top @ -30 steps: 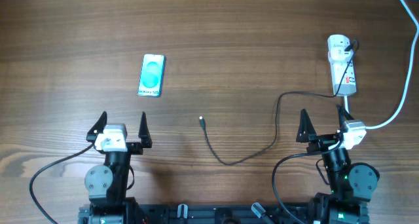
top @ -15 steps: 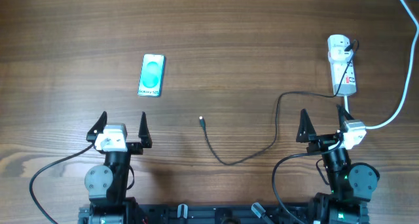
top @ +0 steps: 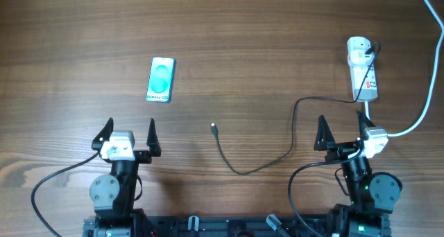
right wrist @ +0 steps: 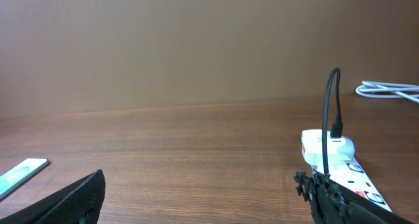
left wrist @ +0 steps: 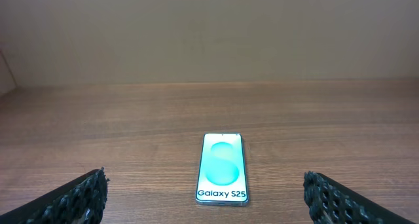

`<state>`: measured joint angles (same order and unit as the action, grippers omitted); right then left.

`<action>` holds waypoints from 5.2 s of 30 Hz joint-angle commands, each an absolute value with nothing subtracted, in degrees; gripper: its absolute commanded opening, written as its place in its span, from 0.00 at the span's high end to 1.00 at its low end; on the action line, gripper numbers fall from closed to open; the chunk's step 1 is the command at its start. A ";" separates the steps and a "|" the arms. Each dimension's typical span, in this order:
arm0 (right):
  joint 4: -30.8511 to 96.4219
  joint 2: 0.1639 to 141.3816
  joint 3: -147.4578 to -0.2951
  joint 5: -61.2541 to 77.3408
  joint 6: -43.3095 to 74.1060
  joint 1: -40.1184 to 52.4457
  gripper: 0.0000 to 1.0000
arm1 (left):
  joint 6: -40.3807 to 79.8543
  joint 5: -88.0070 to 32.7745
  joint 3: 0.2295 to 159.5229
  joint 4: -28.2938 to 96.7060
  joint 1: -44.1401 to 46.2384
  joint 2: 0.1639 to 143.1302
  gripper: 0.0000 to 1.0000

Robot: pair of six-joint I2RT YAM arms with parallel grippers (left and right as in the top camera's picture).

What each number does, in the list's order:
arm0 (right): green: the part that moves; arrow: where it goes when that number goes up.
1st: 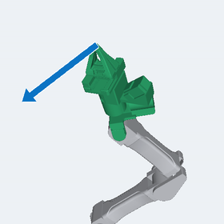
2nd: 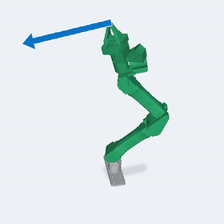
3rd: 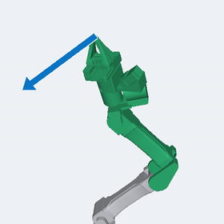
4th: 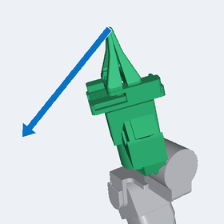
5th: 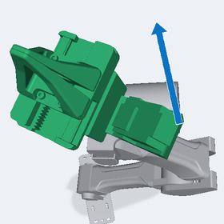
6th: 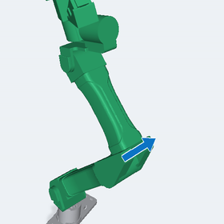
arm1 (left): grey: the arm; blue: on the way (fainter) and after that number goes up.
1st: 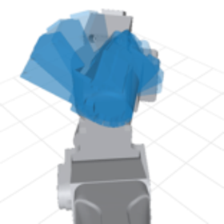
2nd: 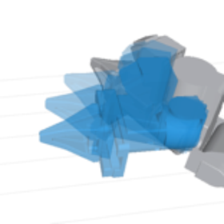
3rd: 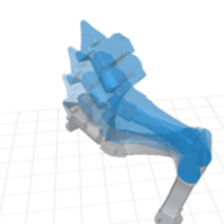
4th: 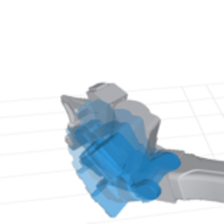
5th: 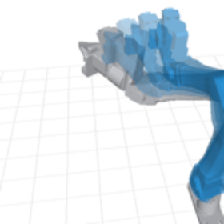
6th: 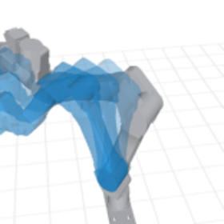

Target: Plug charger to phone and switch on socket

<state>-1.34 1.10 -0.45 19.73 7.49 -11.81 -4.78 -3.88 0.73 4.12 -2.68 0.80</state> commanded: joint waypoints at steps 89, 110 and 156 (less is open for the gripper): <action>-1.65 0.58 -0.30 20.45 7.88 -11.57 0.00 | -4.03 -3.11 0.32 4.32 -2.46 0.21 0.00; -1.65 0.58 -0.30 20.45 7.88 -11.57 0.01 | -4.01 -3.09 0.32 4.32 -2.46 0.21 0.00; -1.65 0.58 -0.30 20.45 7.88 -11.57 0.00 | 4.14 -14.00 2.81 -5.41 -2.48 0.23 0.00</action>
<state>-1.32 1.10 -0.45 19.75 7.49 -11.81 -3.46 -8.27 0.62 -5.91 -2.68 0.78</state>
